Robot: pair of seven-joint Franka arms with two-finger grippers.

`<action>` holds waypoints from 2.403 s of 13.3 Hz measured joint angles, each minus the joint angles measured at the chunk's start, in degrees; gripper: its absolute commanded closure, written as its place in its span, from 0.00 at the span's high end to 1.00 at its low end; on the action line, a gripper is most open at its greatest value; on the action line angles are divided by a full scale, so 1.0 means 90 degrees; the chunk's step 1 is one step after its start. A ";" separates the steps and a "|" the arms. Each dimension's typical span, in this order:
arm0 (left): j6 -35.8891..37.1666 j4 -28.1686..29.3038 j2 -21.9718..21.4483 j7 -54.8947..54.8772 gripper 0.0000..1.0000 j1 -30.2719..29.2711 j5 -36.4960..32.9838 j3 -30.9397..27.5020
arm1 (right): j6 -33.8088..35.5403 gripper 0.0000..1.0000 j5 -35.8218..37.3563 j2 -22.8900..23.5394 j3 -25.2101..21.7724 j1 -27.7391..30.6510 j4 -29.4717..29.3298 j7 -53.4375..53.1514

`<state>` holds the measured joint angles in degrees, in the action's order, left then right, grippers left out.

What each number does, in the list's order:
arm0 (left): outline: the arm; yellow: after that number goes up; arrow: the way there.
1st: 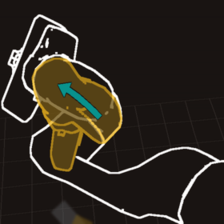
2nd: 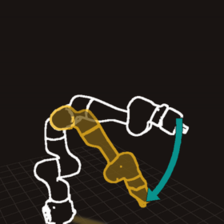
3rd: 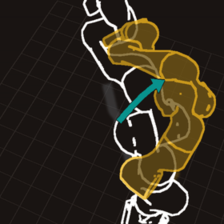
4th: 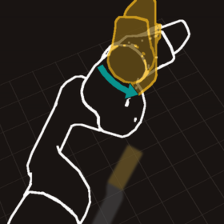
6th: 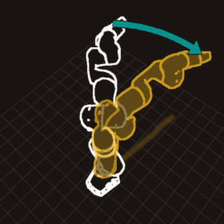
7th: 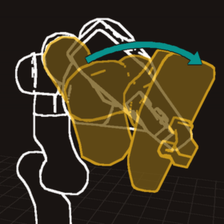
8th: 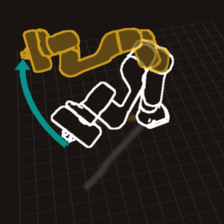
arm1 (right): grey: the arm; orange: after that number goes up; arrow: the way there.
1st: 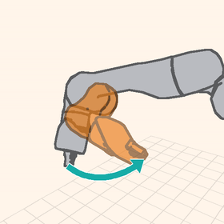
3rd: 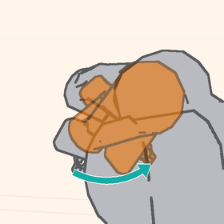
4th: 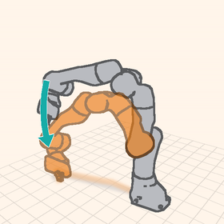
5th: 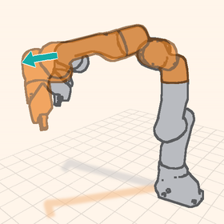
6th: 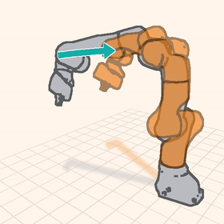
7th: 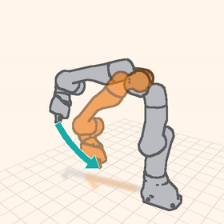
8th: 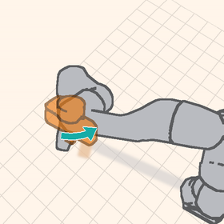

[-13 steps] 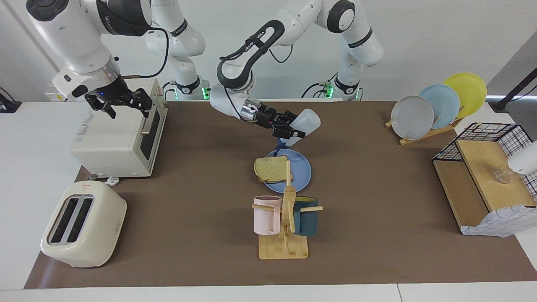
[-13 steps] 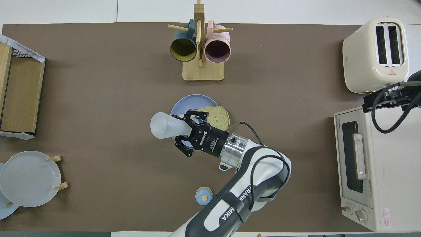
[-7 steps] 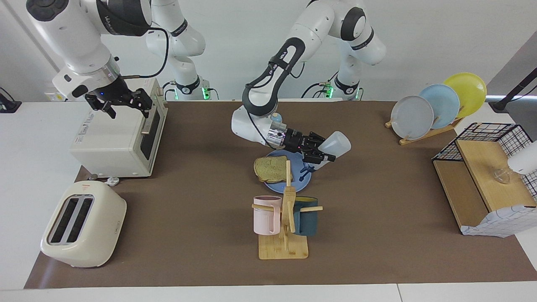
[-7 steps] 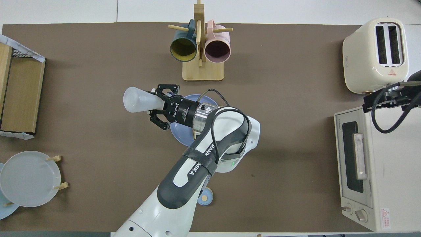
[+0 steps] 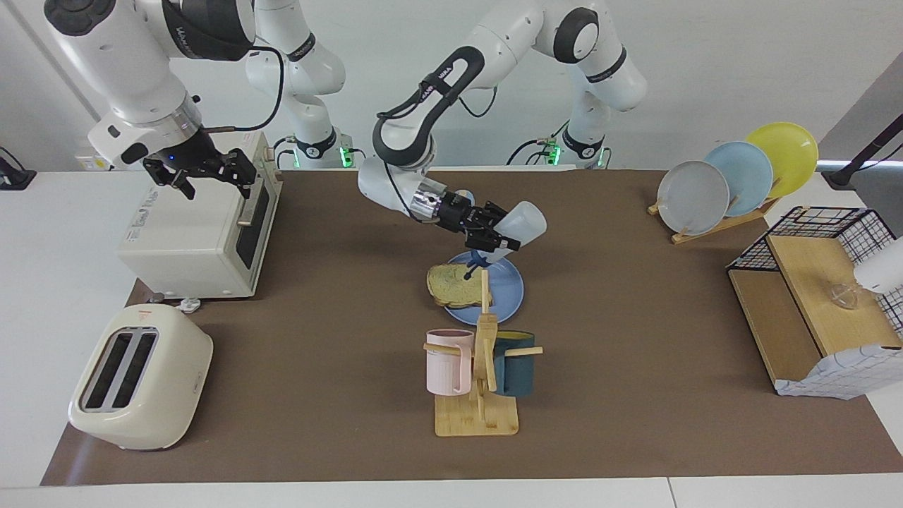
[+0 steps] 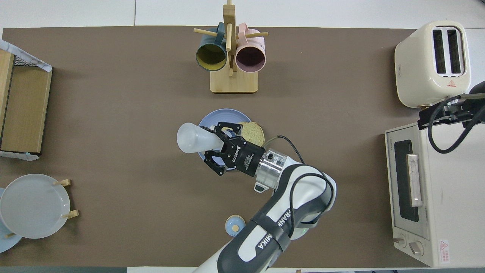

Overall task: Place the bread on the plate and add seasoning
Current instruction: 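Shake the bottle over the bread with the left gripper, then lift the white bottle away from the plate with the left gripper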

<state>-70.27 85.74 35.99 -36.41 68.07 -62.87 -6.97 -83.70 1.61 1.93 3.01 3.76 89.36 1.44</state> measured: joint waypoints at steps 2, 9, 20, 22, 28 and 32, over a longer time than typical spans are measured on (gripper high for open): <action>0.0142 -0.0051 0.0000 0.0000 0.00 0.0237 0.0033 -0.0001 | 0.0000 1.00 0.0000 0.0000 0.0000 0.0000 0.0000 0.0000; -0.0224 -0.0074 0.0031 0.0000 0.00 -0.0577 0.0023 -0.0089 | 0.0000 1.00 0.0000 0.0000 0.0000 0.0000 0.0000 0.0000; -0.0845 -0.0045 -0.0710 0.1223 0.00 -0.1604 0.1047 -0.0108 | 0.0000 1.00 0.0000 0.0000 0.0000 0.0000 0.0000 0.0000; -0.0918 -0.0040 -0.1011 0.1306 0.00 -0.1798 0.1360 -0.0115 | 0.0000 1.00 0.0000 0.0000 0.0000 0.0000 0.0000 0.0000; -0.1795 -0.0004 -0.2126 0.1325 0.00 -0.2968 0.2479 -0.0134 | 0.0000 1.00 0.0000 0.0000 0.0000 0.0000 0.0000 0.0000; -0.2669 0.0093 -0.2425 0.1339 0.00 -0.3731 0.3557 -0.0140 | 0.0000 1.00 0.0000 0.0000 0.0000 0.0000 0.0000 0.0000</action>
<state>-94.29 86.58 14.16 -24.36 34.49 -30.85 -8.23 -83.70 1.61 1.93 3.01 3.76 89.36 1.44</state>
